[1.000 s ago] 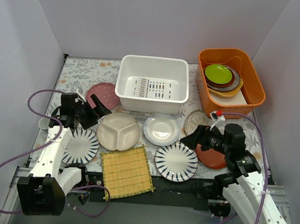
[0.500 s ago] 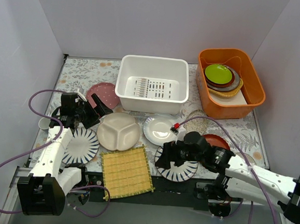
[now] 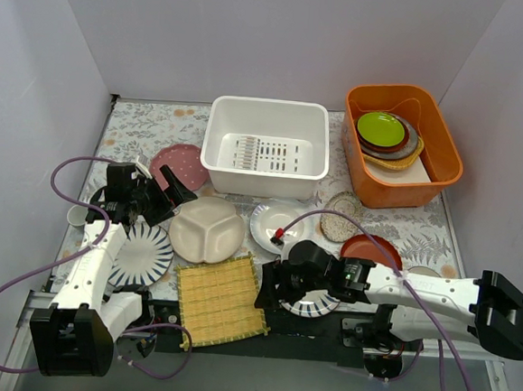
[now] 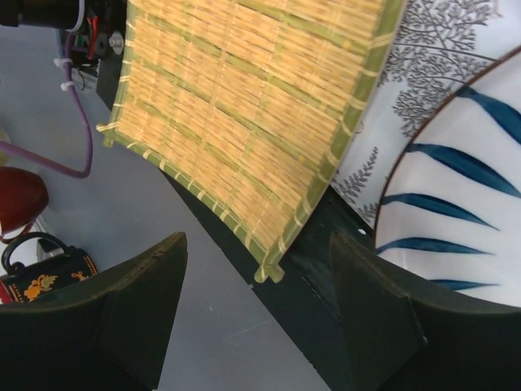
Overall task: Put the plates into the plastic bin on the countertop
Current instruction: Pick up the plate from the corner of the board.
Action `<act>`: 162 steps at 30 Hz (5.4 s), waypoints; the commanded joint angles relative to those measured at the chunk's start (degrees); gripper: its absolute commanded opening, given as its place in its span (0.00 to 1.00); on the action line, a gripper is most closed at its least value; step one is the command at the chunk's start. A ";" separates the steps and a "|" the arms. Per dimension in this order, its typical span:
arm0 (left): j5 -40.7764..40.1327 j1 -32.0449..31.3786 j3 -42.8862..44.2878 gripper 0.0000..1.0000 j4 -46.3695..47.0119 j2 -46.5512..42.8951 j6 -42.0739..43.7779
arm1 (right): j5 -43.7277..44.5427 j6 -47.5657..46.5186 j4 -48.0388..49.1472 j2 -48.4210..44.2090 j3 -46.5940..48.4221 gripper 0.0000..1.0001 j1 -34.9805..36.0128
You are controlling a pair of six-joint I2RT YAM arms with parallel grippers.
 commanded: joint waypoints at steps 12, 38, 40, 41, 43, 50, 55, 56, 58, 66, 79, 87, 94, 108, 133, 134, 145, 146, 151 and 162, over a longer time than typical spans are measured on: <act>1.62 0.20 -0.74 0.98 0.50 -0.77 -0.05 | -4.60 6.85 4.54 4.87 1.04 0.72 2.98; 1.44 0.20 -0.74 0.98 -0.12 -1.12 0.30 | -8.64 9.67 9.98 18.31 0.77 0.66 5.97; 1.18 0.20 -0.47 0.98 -0.38 -0.95 0.56 | -8.91 9.40 10.08 19.80 1.47 0.65 6.23; 1.18 0.20 -0.38 0.98 -0.38 -0.95 0.57 | -8.91 9.40 10.25 20.16 1.56 0.64 6.23; 0.92 0.20 -0.21 0.98 -0.56 -0.77 0.83 | -9.26 9.40 11.39 20.77 1.56 0.58 6.41; 0.74 0.20 -0.21 0.98 -0.73 -0.24 1.18 | -9.61 9.40 12.18 21.13 1.47 0.34 6.50; 0.39 0.20 0.14 0.98 -1.26 0.28 1.88 | -9.35 9.49 11.40 20.16 0.95 0.01 6.50; 0.39 0.20 0.23 0.98 -1.35 0.37 1.97 | -9.17 9.66 11.22 19.90 0.95 0.01 6.50; 0.30 0.20 0.32 0.98 -1.44 0.55 2.06 | -9.17 9.67 10.52 19.20 0.51 0.01 6.50; 0.74 0.20 0.23 0.98 -1.17 0.99 2.24 | -5.76 9.49 4.90 13.31 0.06 0.01 6.41; 11.19 0.20 -1.61 0.98 2.69 -2.70 4.34 | 4.10 5.10 -9.16 1.36 4.81 0.01 2.02; 21.12 0.03 -2.93 0.98 5.77 -2.62 4.70 | 4.19 0.44 -13.47 -2.69 5.60 0.01 -5.80; 20.26 -4.43 -4.86 0.98 6.65 -4.63 1.98 | 4.10 -2.28 -15.67 -4.27 4.73 0.01 -11.07; -1.96 -28.62 -11.63 0.25 5.16 -7.71 -16.91 | 1.99 -2.20 -9.79 -6.21 -0.46 0.01 -16.79; -14.55 -45.76 -24.90 0.00 -4.16 -10.35 -32.48 | -0.03 -1.23 -4.78 -3.31 -1.52 0.03 -17.32; -14.90 -45.76 -24.91 0.00 -4.25 -9.65 -32.57 | -0.03 -1.23 -4.60 -3.31 -1.52 0.03 -17.32; -13.67 -46.82 -28.16 0.00 -2.05 -7.98 -34.06 | -1.87 -1.50 -2.32 -2.60 -2.57 0.39 -17.85; -13.68 -46.82 -28.07 0.00 -1.97 -8.06 -34.06 | -1.88 -1.50 -2.06 -2.34 -2.92 0.42 -17.85; -13.76 -46.82 -28.16 0.00 -1.96 -7.45 -33.89 | -2.49 -1.41 -0.48 -1.29 -4.06 0.50 -18.20; -13.76 -46.91 -27.98 0.00 -1.79 -7.71 -33.80 | -7.94 -0.44 10.33 3.28 -7.05 0.48 -18.55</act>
